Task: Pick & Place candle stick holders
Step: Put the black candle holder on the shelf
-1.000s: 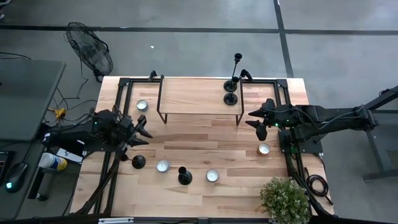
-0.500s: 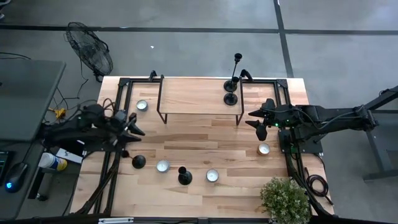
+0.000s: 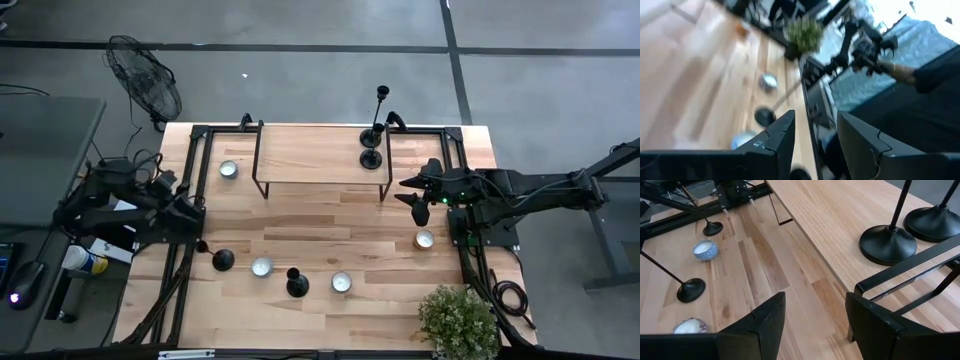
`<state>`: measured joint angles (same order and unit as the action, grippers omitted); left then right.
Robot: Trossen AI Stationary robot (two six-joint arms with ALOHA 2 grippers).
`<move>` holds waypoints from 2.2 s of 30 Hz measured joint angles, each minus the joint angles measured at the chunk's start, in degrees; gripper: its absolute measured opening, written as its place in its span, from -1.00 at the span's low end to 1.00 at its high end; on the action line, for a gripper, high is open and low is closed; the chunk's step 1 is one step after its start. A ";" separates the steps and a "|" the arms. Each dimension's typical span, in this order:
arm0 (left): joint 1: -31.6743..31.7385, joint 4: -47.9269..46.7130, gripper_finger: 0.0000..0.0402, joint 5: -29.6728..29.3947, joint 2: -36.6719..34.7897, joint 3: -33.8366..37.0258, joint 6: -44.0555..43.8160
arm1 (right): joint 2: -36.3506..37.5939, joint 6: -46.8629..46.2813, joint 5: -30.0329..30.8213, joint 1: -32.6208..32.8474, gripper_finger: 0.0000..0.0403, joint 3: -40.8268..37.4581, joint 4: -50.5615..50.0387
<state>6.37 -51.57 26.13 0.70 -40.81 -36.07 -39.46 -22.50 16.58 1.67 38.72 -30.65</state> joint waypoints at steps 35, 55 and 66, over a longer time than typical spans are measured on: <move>-0.02 -27.24 -0.01 8.18 8.65 -0.07 15.78 | -5.95 0.42 -3.28 -0.02 -0.01 0.00 -0.02; -0.02 -24.89 -0.15 6.51 13.67 -8.09 -9.07 | -5.95 0.68 -3.26 -0.02 -0.01 0.00 -0.12; -0.02 -30.28 -0.15 5.14 31.42 -14.60 -9.38 | -5.95 2.19 -3.26 0.00 -0.01 0.00 -0.15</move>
<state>6.35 -81.85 31.27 32.12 -55.42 -45.45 -45.41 -20.31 13.32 1.67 38.72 -30.81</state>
